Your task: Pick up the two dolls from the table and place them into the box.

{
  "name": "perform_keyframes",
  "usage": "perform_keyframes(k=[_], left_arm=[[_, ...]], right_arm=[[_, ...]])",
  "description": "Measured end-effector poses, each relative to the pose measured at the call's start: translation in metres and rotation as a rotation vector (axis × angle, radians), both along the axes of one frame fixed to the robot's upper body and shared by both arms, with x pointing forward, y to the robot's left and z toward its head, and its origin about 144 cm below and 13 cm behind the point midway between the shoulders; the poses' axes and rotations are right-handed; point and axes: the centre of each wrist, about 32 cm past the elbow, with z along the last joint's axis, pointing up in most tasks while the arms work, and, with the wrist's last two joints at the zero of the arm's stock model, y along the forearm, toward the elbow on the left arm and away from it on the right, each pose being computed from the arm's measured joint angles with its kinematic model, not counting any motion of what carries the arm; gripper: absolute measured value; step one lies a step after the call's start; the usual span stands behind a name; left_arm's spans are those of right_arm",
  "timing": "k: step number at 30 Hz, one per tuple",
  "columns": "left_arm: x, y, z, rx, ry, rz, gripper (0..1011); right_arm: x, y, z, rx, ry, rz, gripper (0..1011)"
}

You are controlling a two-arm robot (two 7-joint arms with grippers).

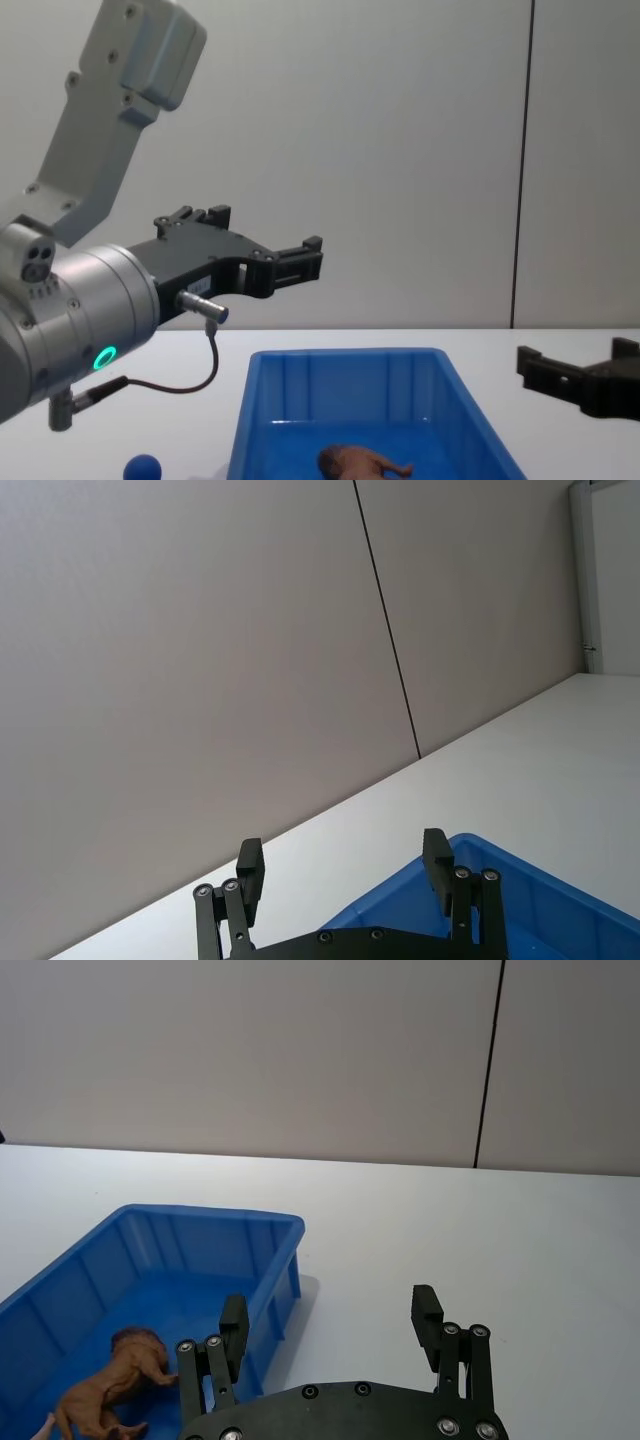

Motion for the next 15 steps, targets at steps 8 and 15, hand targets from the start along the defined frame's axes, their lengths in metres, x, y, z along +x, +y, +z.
perform_keyframes(k=[8, 15], left_arm=[[-0.0005, 0.0008, -0.0002, 0.002, 0.004, 0.002, 1001], [-0.0044, 0.0070, 0.0020, 0.009, 0.034, 0.031, 1001]], right_arm=[[-0.0039, -0.0033, -0.0009, 0.005, -0.001, -0.024, 1001], [-0.0061, -0.0051, -0.0011, 0.009, -0.003, -0.037, 1001]])
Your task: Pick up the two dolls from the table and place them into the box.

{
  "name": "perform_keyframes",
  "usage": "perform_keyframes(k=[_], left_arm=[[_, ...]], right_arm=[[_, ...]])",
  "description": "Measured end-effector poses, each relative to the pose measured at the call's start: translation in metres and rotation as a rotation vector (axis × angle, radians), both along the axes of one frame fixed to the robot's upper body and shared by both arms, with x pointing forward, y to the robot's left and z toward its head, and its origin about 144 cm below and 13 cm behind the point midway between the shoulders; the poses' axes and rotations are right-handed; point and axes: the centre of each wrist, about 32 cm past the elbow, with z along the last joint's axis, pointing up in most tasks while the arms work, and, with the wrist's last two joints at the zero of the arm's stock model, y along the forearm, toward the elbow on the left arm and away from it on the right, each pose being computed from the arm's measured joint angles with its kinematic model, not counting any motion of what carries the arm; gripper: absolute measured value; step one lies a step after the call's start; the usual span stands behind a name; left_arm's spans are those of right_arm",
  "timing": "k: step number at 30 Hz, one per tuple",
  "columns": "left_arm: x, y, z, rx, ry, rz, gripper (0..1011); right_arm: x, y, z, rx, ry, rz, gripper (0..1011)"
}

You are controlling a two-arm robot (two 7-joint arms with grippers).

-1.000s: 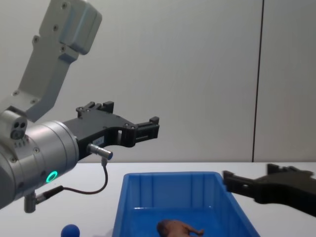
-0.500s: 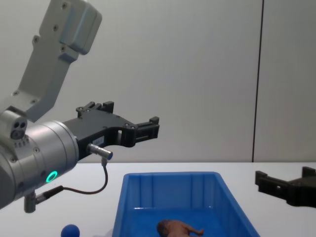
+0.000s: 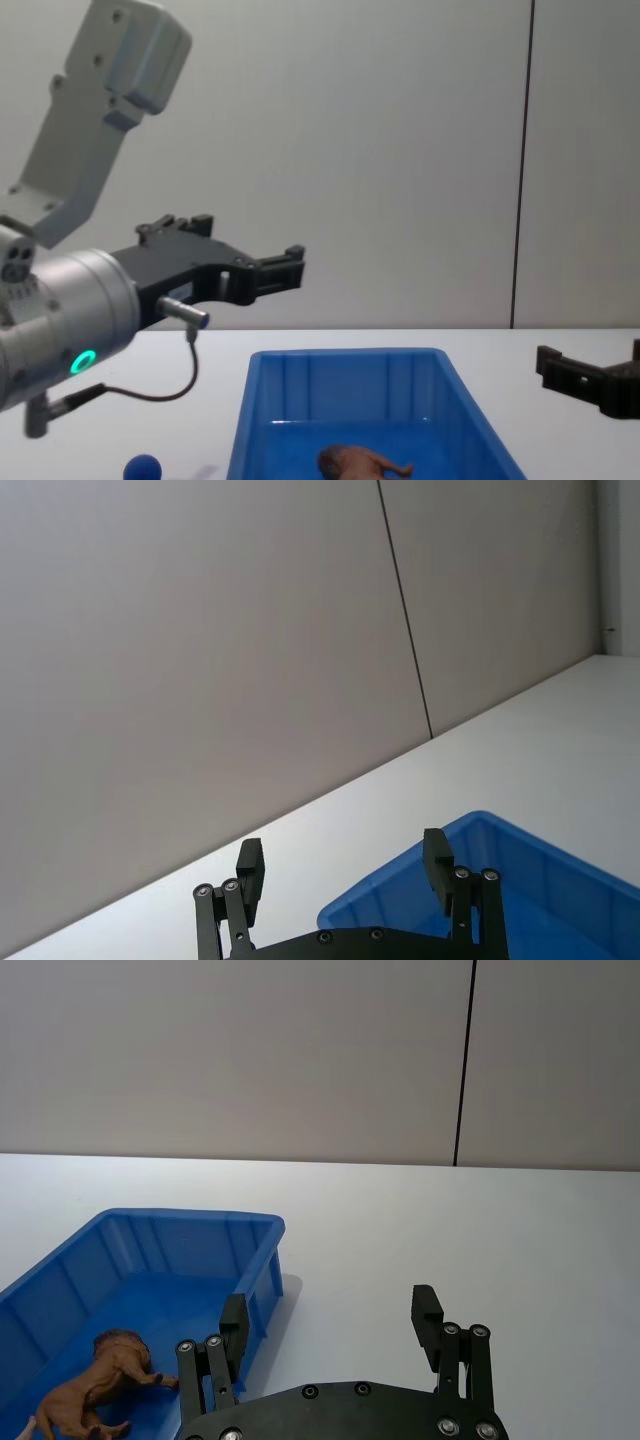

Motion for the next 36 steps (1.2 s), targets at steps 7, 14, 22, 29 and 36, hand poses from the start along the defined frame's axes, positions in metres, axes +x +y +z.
perform_keyframes(k=[7, 14, 22, 29, 36], left_arm=[[-0.008, 0.011, 0.002, 0.009, 0.053, 0.045, 1001], [-0.015, 0.022, 0.002, 0.015, 0.116, 0.087, 1001], [-0.021, 0.036, -0.002, 0.011, 0.190, 0.120, 1001], [-0.021, 0.045, -0.011, 0.010, 0.244, 0.130, 1001], [-0.020, 0.052, -0.021, 0.011, 0.291, 0.125, 1001]], right_arm=[[-0.001, -0.001, 0.000, 0.001, 0.000, -0.007, 1001], [-0.002, -0.001, 0.000, 0.002, 0.000, -0.010, 1001], [-0.002, -0.002, 0.000, 0.002, 0.000, -0.013, 1001], [-0.002, -0.002, 0.000, 0.003, -0.001, -0.014, 1001], [-0.002, -0.002, 0.000, 0.002, 0.000, -0.015, 1001]])
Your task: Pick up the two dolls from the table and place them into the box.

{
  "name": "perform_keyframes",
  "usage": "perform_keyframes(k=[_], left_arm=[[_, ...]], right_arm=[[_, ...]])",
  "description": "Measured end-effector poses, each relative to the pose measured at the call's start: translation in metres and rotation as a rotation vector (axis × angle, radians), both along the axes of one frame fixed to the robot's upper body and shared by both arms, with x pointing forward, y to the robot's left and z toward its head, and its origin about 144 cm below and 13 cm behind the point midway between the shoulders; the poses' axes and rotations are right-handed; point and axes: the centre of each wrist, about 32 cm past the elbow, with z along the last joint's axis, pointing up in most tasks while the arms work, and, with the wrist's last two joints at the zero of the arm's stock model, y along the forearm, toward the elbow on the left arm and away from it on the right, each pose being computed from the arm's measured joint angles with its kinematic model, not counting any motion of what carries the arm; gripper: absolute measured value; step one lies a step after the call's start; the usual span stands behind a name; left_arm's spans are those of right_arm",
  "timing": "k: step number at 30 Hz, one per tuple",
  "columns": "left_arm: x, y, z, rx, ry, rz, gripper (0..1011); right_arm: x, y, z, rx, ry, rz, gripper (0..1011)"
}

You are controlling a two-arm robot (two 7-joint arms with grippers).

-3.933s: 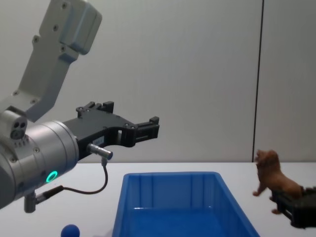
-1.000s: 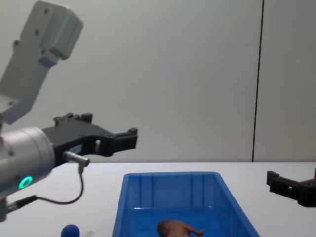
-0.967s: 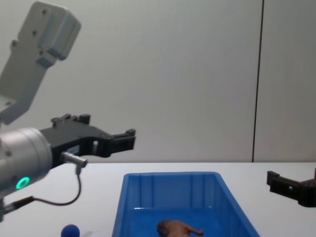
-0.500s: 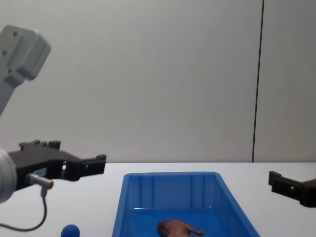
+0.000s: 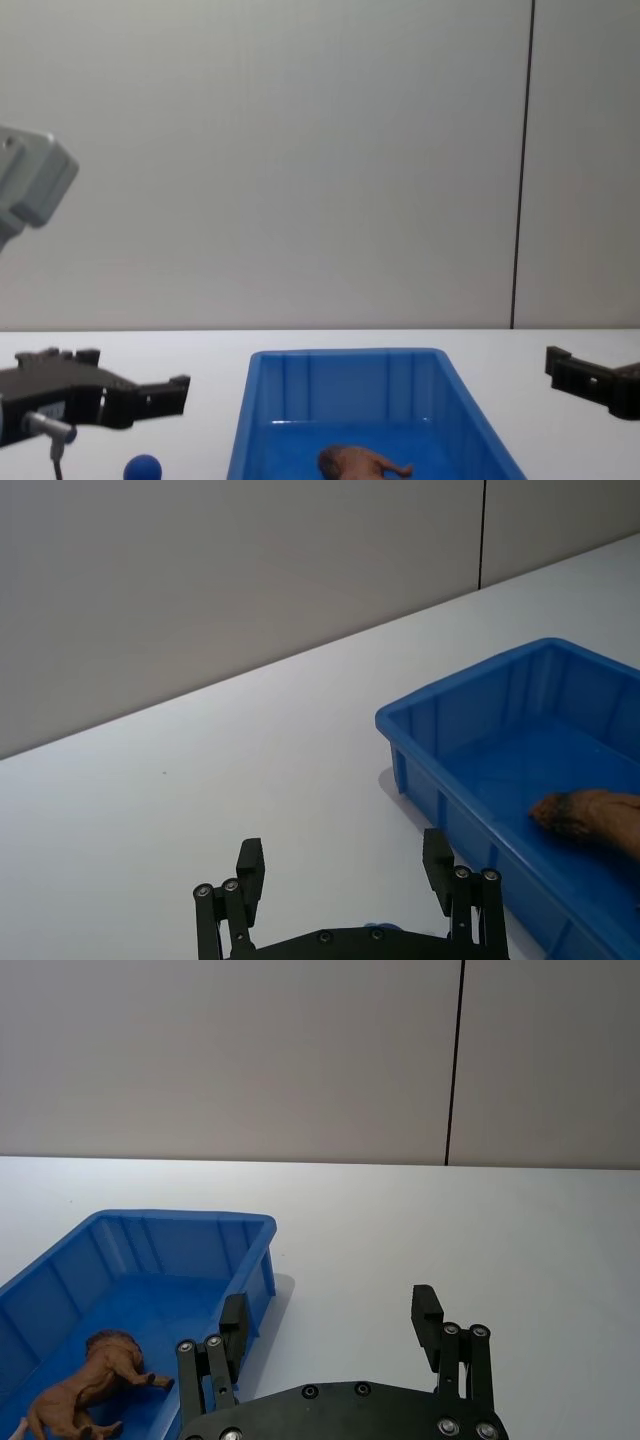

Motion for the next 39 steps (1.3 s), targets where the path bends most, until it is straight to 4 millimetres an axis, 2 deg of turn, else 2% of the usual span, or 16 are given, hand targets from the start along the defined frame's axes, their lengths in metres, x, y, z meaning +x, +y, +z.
perform_keyframes(k=[21, 33, 35, 39], left_arm=[[0.006, 0.008, -0.026, -0.001, 0.112, -0.041, 982], [0.007, 0.009, -0.034, 0.013, 0.153, -0.051, 672], [0.007, 0.009, -0.035, 0.014, 0.155, -0.052, 565], [0.006, 0.009, -0.037, 0.015, 0.150, -0.053, 442]], right_arm=[[0.000, 0.000, 0.000, 0.000, 0.000, 0.000, 1001], [0.000, 0.000, 0.000, 0.000, 0.000, 0.000, 1001], [0.000, 0.000, 0.000, 0.000, 0.001, 0.000, 1001], [0.000, 0.000, 0.000, 0.000, 0.000, 0.000, 1001]])
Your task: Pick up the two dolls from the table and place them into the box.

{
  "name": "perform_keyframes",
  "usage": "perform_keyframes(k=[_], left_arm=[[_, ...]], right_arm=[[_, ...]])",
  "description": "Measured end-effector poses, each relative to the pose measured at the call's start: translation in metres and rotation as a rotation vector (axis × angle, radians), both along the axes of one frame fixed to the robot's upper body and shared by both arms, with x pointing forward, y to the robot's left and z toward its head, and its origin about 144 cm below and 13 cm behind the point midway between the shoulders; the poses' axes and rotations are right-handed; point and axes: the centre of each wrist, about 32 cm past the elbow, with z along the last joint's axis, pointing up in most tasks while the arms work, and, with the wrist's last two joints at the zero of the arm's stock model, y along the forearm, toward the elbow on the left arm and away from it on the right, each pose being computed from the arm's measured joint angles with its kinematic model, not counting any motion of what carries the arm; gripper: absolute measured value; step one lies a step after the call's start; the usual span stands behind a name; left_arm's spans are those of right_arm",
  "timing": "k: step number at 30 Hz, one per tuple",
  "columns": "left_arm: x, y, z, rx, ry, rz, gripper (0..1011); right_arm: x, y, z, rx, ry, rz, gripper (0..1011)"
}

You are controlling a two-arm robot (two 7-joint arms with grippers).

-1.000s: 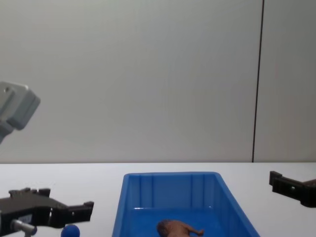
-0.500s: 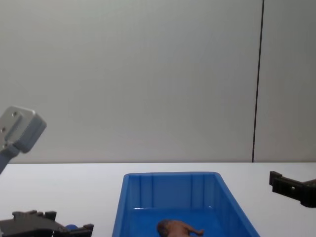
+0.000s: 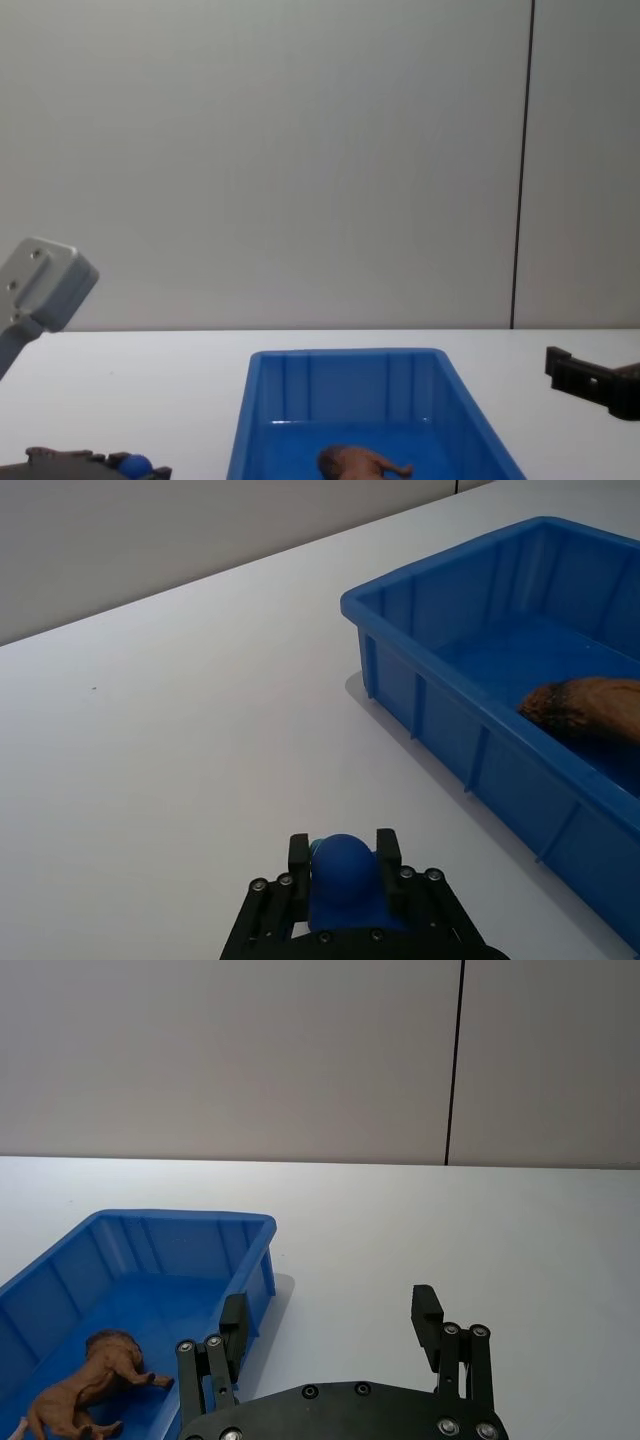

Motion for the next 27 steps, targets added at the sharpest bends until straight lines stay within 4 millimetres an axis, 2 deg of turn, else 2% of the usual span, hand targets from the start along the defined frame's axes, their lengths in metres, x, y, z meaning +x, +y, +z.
perform_keyframes(k=[4, 6, 19, 27], left_arm=[[-0.001, 0.000, -0.001, -0.003, -0.012, -0.001, 328], [-0.001, 0.000, -0.001, -0.006, -0.022, -0.002, 302], [-0.001, 0.000, 0.007, -0.031, -0.117, -0.026, 225], [0.003, -0.002, 0.023, -0.053, -0.207, -0.089, 182]], right_arm=[[0.000, 0.000, 0.000, 0.000, 0.000, 0.000, 1001], [0.000, 0.000, 0.000, 0.000, 0.000, 0.000, 1001], [0.000, 0.000, 0.000, 0.000, 0.000, 0.000, 1001], [0.000, 0.000, 0.000, 0.000, 0.000, 0.000, 1001]])
